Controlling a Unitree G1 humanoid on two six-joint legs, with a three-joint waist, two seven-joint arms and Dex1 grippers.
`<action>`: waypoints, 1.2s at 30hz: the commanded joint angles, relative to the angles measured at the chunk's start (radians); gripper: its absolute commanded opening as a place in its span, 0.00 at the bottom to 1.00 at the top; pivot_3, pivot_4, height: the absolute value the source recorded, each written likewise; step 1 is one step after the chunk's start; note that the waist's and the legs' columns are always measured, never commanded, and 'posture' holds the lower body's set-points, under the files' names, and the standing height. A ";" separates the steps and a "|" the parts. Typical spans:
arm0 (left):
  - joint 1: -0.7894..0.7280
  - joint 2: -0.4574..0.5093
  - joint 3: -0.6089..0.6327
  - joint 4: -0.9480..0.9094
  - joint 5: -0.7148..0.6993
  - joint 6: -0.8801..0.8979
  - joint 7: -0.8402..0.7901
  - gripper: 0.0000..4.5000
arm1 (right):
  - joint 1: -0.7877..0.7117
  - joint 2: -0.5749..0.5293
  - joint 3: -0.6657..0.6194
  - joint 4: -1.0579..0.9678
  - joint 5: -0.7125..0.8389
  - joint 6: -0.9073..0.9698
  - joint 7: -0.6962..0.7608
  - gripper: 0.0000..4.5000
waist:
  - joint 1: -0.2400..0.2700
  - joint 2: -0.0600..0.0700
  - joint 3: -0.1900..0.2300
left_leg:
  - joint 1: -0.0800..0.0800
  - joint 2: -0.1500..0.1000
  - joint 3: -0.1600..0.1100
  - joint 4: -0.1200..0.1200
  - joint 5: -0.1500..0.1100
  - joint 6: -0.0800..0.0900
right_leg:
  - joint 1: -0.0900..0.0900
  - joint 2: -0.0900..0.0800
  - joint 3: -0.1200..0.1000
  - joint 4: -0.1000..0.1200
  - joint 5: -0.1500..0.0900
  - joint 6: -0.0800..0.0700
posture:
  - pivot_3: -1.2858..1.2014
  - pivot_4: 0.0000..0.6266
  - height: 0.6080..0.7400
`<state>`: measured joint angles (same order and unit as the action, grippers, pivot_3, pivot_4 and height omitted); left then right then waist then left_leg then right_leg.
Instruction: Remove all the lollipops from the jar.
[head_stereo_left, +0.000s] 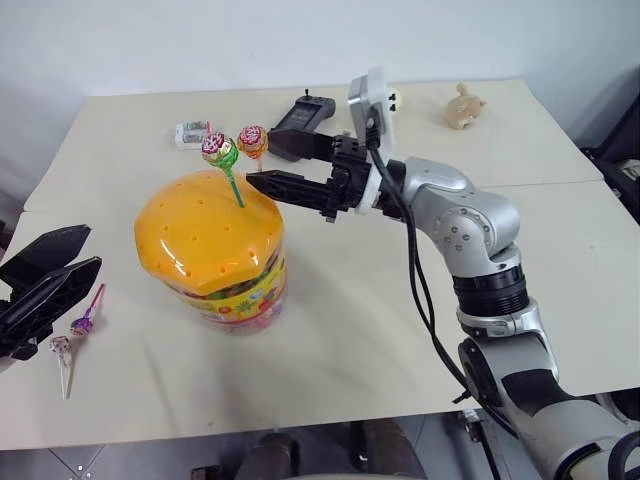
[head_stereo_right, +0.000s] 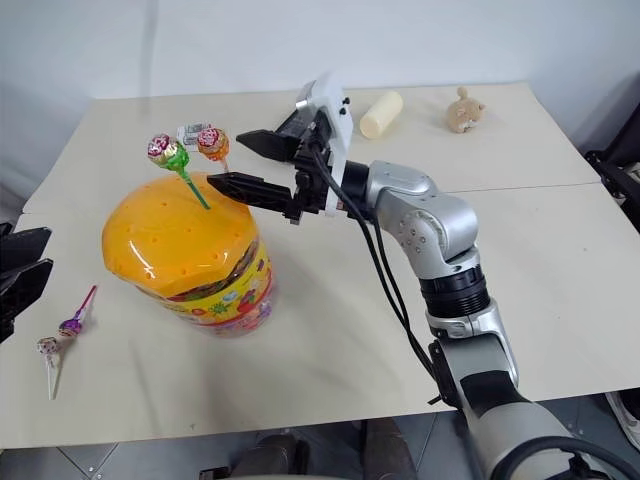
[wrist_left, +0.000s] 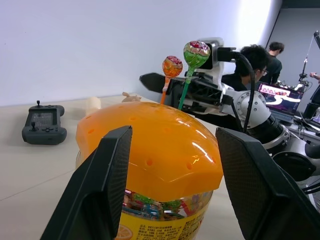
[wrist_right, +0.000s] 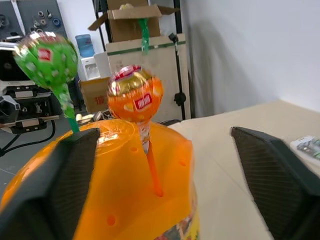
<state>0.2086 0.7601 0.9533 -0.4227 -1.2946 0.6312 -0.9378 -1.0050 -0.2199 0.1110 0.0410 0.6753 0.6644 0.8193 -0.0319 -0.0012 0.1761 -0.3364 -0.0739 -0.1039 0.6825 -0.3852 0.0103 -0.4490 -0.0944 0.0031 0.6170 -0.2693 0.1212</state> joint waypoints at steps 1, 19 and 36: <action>0.008 -0.009 0.011 -0.023 -0.003 -0.028 -0.006 0.64 | -0.036 0.022 0.002 -0.018 -0.007 0.002 0.009 0.63 | 0.000 0.000 0.000 | 0.000 0.000 0.000 0.000 0.000 0.000 | 0.000 0.000 0.000 0.000 0.000 0.000 | 0.52 0.24 1.00; -0.060 0.020 -0.077 0.002 0.018 -0.050 -0.065 0.64 | -0.074 -0.102 -0.315 0.049 0.177 -0.041 0.154 0.01 | 0.004 0.000 0.000 | 0.000 -0.001 -0.001 0.000 0.000 0.000 | 0.001 -0.001 0.000 -0.001 0.000 0.000 | 0.52 0.24 1.00; -0.100 0.099 -0.150 0.085 0.107 -0.036 -0.180 0.64 | 0.618 -0.709 -0.200 0.126 -0.398 -0.281 0.124 0.01 | 0.006 0.003 0.002 | 0.001 0.001 0.008 0.000 -0.002 0.002 | 0.000 -0.002 0.003 -0.005 0.000 0.001 | 0.52 0.24 1.00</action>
<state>0.1183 0.8367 0.7918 -0.3382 -1.1913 0.5964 -1.1057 -0.3870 -0.9266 -0.0756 0.1663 0.2877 0.4212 0.9384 -0.0261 0.0020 0.1780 -0.3355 -0.0731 -0.0964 0.6829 -0.3868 0.0121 -0.4490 -0.0960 0.0060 0.6117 -0.2688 0.1222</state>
